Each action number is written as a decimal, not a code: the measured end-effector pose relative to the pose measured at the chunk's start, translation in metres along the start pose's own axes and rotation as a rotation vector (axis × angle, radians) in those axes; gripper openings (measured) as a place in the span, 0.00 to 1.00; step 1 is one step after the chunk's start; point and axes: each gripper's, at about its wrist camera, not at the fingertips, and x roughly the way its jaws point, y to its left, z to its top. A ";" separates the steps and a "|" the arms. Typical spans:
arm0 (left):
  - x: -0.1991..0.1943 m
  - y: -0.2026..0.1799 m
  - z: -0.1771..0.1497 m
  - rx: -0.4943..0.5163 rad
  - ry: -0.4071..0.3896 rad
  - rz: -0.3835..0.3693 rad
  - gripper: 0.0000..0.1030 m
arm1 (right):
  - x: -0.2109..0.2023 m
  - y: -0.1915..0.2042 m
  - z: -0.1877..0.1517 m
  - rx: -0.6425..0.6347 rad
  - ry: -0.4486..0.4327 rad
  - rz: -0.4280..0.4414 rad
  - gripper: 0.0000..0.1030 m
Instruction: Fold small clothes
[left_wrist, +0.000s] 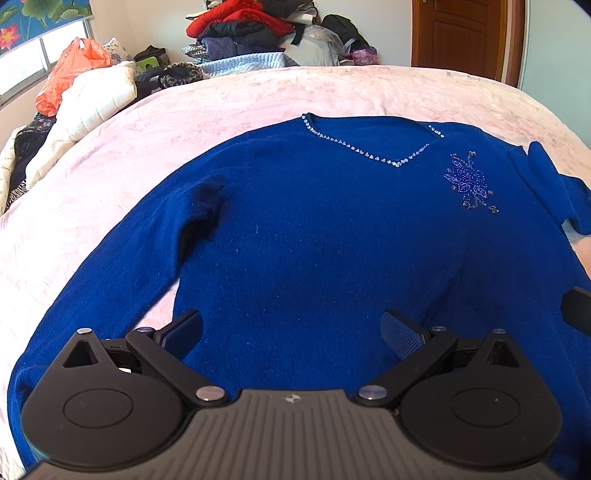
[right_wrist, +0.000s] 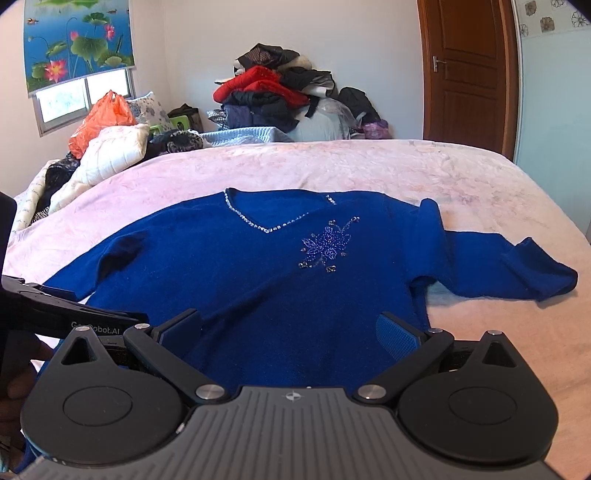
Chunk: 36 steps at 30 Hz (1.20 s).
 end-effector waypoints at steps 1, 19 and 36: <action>0.000 0.000 0.000 0.001 0.001 0.000 1.00 | 0.000 0.001 -0.001 0.000 0.001 0.002 0.99; 0.003 -0.007 0.001 0.020 0.010 0.013 1.00 | 0.001 0.002 -0.005 -0.029 -0.003 -0.034 0.98; 0.001 -0.022 0.006 0.058 0.004 0.015 1.00 | -0.004 -0.007 -0.010 -0.042 -0.043 -0.049 0.95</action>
